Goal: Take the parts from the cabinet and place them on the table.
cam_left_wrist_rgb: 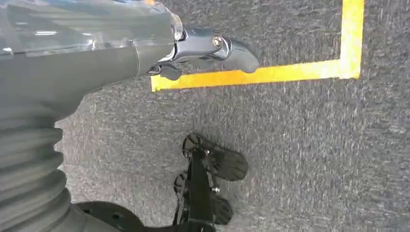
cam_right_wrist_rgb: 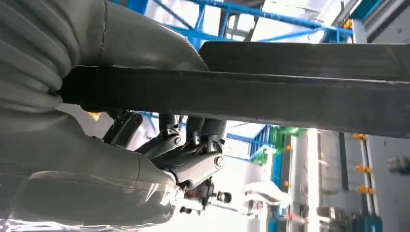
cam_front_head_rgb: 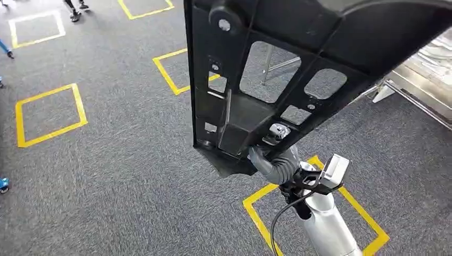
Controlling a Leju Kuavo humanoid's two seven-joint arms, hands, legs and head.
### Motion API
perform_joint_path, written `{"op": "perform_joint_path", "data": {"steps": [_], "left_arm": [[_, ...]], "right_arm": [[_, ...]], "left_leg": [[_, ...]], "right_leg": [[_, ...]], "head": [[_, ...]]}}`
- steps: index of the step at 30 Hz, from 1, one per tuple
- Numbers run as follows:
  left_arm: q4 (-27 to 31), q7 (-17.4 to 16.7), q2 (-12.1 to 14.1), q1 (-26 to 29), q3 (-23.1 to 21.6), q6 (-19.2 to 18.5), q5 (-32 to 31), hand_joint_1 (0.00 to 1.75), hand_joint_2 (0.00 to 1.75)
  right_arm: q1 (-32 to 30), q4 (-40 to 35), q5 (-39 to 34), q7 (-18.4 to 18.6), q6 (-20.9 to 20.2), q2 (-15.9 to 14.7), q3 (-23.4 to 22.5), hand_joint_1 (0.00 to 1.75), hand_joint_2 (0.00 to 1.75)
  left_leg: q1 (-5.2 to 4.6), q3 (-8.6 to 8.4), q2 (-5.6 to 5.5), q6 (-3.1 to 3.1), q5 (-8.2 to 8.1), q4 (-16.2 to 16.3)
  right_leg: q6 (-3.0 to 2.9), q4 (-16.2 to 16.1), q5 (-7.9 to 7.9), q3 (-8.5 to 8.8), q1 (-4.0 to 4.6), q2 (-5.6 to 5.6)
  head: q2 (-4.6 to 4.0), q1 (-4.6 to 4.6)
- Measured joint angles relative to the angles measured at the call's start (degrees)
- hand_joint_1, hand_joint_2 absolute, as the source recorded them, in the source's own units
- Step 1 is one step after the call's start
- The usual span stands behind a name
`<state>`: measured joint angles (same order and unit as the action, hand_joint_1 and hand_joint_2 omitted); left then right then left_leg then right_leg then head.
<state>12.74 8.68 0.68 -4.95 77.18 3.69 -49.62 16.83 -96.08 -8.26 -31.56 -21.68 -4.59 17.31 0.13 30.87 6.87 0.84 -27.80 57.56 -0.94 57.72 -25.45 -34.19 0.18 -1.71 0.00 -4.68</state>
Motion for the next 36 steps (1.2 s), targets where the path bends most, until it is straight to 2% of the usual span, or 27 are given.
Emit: {"op": "perform_joint_path", "data": {"steps": [1, 2, 4, 5, 6, 7, 8, 9, 10, 11, 14, 15, 16, 17, 18, 20, 21, 22, 24, 25, 26, 30, 31, 32, 33, 35, 36], "left_arm": [[0.0, 0.0, 0.0, -0.2, 0.1, 0.0, 0.2, 0.00, 1.75], [0.0, 0.1, -0.1, -0.1, 0.2, -0.1, 0.3, 0.00, 1.75], [0.0, 0.1, -0.1, 0.3, 0.4, -0.3, 0.6, 0.00, 1.75], [0.0, 0.1, -0.1, 0.4, 0.5, -0.4, 0.6, 0.00, 1.75], [0.0, 0.1, -0.1, 0.6, 0.6, -0.5, 0.7, 0.00, 1.75], [0.0, 0.2, -0.2, 0.6, 0.7, -0.8, 0.9, 0.00, 1.75], [0.0, 0.3, -0.2, 0.5, 0.8, -1.0, 1.2, 0.00, 1.75], [0.0, 0.4, -0.2, 0.5, 1.0, -1.3, 1.4, 0.00, 1.75], [0.0, 0.4, -0.2, 0.5, 1.2, -1.4, 1.6, 0.00, 1.75], [0.0, 0.5, -0.3, 0.5, 1.4, -1.6, 1.8, 0.00, 1.75], [0.0, 1.1, -0.5, 0.6, 1.7, -1.9, 2.1, 0.00, 1.75], [0.0, 1.7, -0.6, 0.5, 1.8, -2.3, 2.3, 0.00, 1.75], [0.0, 2.0, -0.7, 0.3, 1.8, -2.5, 2.3, 0.00, 1.75], [0.0, 2.2, -0.7, 0.3, 1.9, -2.6, 2.4, 0.00, 1.75], [0.0, 2.2, -0.7, 0.5, 2.0, -2.7, 2.4, 0.00, 1.75], [0.0, 2.5, -0.7, 0.7, 2.0, -2.7, 2.6, 0.00, 1.75], [0.1, 2.8, -0.7, 0.7, 2.1, -2.6, 2.8, 0.00, 1.75], [0.1, 3.1, -0.7, 0.7, 2.2, -2.4, 3.0, 0.00, 1.75], [0.2, 3.4, -0.7, 0.5, 2.6, -2.1, 3.7, 0.00, 1.75], [0.3, 3.6, -0.7, 0.5, 2.8, -2.3, 3.8, 0.00, 1.75], [0.3, 3.6, -0.7, 0.5, 2.8, -2.5, 3.7, 0.00, 1.75], [0.4, 3.4, -0.7, 0.3, 2.8, -2.4, 3.4, 0.00, 1.75], [0.4, 3.4, -0.7, 0.1, 2.8, -2.3, 3.3, 0.00, 1.75], [0.5, 3.3, -0.7, 0.1, 2.8, -2.3, 3.2, 0.00, 1.75], [0.5, 3.3, -0.7, 0.2, 2.8, -2.2, 2.9, 0.00, 1.75], [0.5, 3.2, -0.6, 0.4, 2.8, -2.0, 2.8, 0.00, 1.75], [0.5, 3.2, -0.5, 0.6, 2.8, -1.9, 2.7, 0.00, 1.75]], "right_arm": [[0.2, 0.0, 0.0, 0.0, 0.0, 0.1, 0.0, 1.75, 1.75], [0.7, 0.1, 0.0, 0.0, 0.0, 0.2, 0.0, 1.75, 1.75], [1.1, 0.2, -0.1, 0.0, -0.1, 0.8, 0.0, 1.75, 1.75], [1.1, 0.3, -0.1, 0.0, -0.1, 0.9, 0.0, 1.75, 1.75], [1.1, 0.5, -0.1, 0.0, -0.1, 0.9, 0.0, 1.75, 1.75], [1.1, 0.6, -0.1, 0.1, -0.1, 0.9, 0.0, 1.75, 1.75], [1.1, 0.6, -0.2, 0.0, -0.1, 0.9, 0.0, 1.75, 1.75], [1.1, 0.6, -0.2, 0.0, -0.1, 0.9, 0.0, 1.75, 1.75], [1.1, 0.5, -0.3, 0.0, -0.1, 0.9, 0.0, 1.75, 1.75], [1.1, 0.5, -0.3, -0.2, 0.0, 0.9, 0.0, 1.75, 1.75], [1.0, 0.2, -0.3, -0.2, 0.0, 0.8, -0.3, 1.75, 1.75], [1.0, -0.2, -0.2, -0.2, 0.0, 0.8, -0.6, 1.75, 1.75], [0.9, -0.4, -0.2, -0.2, 0.0, 0.8, -0.7, 1.75, 1.75], [1.1, -0.6, -0.2, -0.2, 0.0, 0.8, -0.9, 1.75, 1.75], [1.2, -0.6, -0.2, -0.2, 0.0, 0.8, -0.9, 1.75, 1.75], [0.8, -0.6, 0.0, -0.2, 0.0, 0.8, -0.9, 1.75, 1.75], [0.4, -0.6, 0.2, -0.1, -0.1, 0.8, -1.0, 1.75, 1.75], [0.0, -0.6, 0.5, -0.2, -0.1, 0.8, -1.0, 1.75, 1.75], [-0.2, -0.7, 0.7, -0.3, -0.3, 0.8, -1.0, 1.75, 1.75], [-0.2, -0.7, 0.8, -0.5, -0.3, 0.8, -1.2, 1.75, 1.75], [-0.2, -0.9, 0.7, -0.8, -0.2, 0.8, -1.4, 1.75, 1.75], [-0.2, -1.0, 0.2, -1.3, -0.4, 0.7, -2.0, 1.75, 1.75], [-0.3, -0.9, 0.0, -1.3, -0.5, 0.7, -2.0, 1.75, 1.75], [-0.1, -0.9, -0.1, -1.5, -0.7, 0.7, -2.1, 1.75, 1.75], [0.0, -0.9, -0.2, -1.5, -0.9, 0.7, -2.1, 1.75, 1.75], [-0.2, -0.7, -0.3, -1.5, -0.9, 0.7, -2.1, 1.75, 1.75], [-0.3, -0.5, -0.3, -1.5, -0.9, 0.7, -2.1, 1.75, 1.75]], "left_leg": [[0.41, 0.23, -2.59, 0.28, -0.85, 1.1], [0.49, 1.56, -4.50, 0.32, -2.75, 4.0], [0.50, 6.11, -6.07, 0.55, -7.14, 13.4], [0.50, 8.12, -6.32, 0.66, -8.21, 17.3], [0.52, 9.16, -6.33, 0.67, -7.77, 18.7], [0.54, 8.71, -6.34, 0.64, -5.87, 17.0], [0.61, 7.22, -6.42, 0.59, -3.26, 13.1], [0.74, 4.68, -7.16, 0.52, -0.05, 7.3], [1.02, 2.77, -9.34, 0.50, 1.87, 2.8], [1.09, 2.21, -11.75, 0.45, 0.69, 1.5], [0.67, 2.21, -10.07, -0.54, 0.97, 1.6], [1.02, 2.10, -9.37, -1.13, 1.37, 1.0], [1.11, 1.97, -8.59, -1.52, 1.61, 0.7], [1.07, 1.90, -8.03, -1.85, 1.64, 0.5], [0.88, 1.93, -7.35, -2.02, 1.64, 0.5], [0.66, 1.99, -5.85, -2.17, 1.54, 0.5], [0.62, 2.00, -5.13, -2.22, 1.48, 0.6], [0.58, 1.94, -4.48, -2.20, 1.44, 0.6], [0.48, 1.69, -3.18, -2.05, 1.25, 0.6], [0.39, 1.46, -2.67, -1.93, 1.15, 0.5], [0.18, 1.30, -2.24, -1.72, 1.02, 0.5], [0.09, 0.63, -0.01, -0.47, 0.79, 0.1], [0.15, 0.73, -0.66, -0.08, 0.33, 0.4], [0.32, 1.17, -3.18, 0.09, -0.89, 2.0], [0.43, 2.85, -4.93, 0.12, -3.19, 5.8], [0.50, 7.14, -6.18, 0.43, -7.09, 14.8], [0.51, 8.69, -6.27, 0.57, -7.70, 17.8]], "right_leg": [[-0.24, -0.3, 0.16, 0.21, -0.15, 0.38], [-0.43, -0.3, 0.15, 0.17, -0.28, 0.89], [-0.76, -0.3, 0.22, 0.17, -0.27, 2.28], [-0.76, -0.2, 0.22, 0.16, -0.23, 3.05], [-0.75, -0.1, 0.22, 0.19, -0.22, 3.90], [-0.73, 0.0, 0.20, 0.21, -0.24, 4.69], [-0.64, 0.1, 0.15, 0.23, -0.27, 5.47], [-0.38, 0.4, -0.02, 0.29, -0.38, 6.26], [-0.09, 0.7, -0.22, 0.17, -0.46, 6.83], [0.32, 1.2, -0.37, -0.29, -0.15, 7.43], [1.44, 0.9, 0.14, -0.84, -0.65, 9.12], [1.88, 0.9, 0.23, -1.02, -0.50, 9.67], [1.93, 1.6, -0.35, -1.09, -0.56, 7.73], [2.24, 3.8, -2.05, -2.16, -0.30, 4.72], [2.47, 7.6, -4.20, -4.00, -0.41, 3.36], [2.81, 16.1, -7.60, -8.14, -0.61, 2.29], [2.90, 18.0, -7.75, -9.12, -0.65, 2.17], [2.91, 17.2, -6.65, -8.65, -0.65, 2.04], [2.48, 8.5, -2.04, -4.06, -0.53, 1.31], [1.98, 3.0, -0.02, -0.89, -0.24, -0.46], [1.25, 0.5, -0.77, 0.26, 0.50, -2.67], [0.26, 0.0, -0.08, 0.01, 0.65, -0.02], [-0.07, -0.8, 0.46, 0.66, -0.32, 0.47], [-0.25, -1.0, 0.57, 0.77, -0.24, 1.03], [-0.49, -1.0, 0.67, 0.72, -0.28, 1.53], [-0.58, -1.0, 0.66, 0.66, -0.28, 2.88], [-0.58, -0.8, 0.66, 0.57, -0.28, 3.67]], "head": [[0.00, -0.02], [0.00, 0.00], [0.00, -0.02], [0.00, -0.02], [0.00, -0.02], [0.00, -0.02], [0.00, -0.02], [0.00, -0.02], [0.00, -0.02], [0.00, -0.02], [0.00, -0.02], [0.00, -0.02], [0.00, 0.00], [0.00, 0.00], [0.00, 0.00], [0.00, 0.00], [0.00, 0.00], [0.00, 0.00], [0.00, 0.00], [0.00, 0.00], [0.00, 0.00], [0.00, 0.00], [0.00, 0.00], [0.00, 0.00], [0.00, -0.02], [0.00, -0.02], [0.00, -0.02]]}}
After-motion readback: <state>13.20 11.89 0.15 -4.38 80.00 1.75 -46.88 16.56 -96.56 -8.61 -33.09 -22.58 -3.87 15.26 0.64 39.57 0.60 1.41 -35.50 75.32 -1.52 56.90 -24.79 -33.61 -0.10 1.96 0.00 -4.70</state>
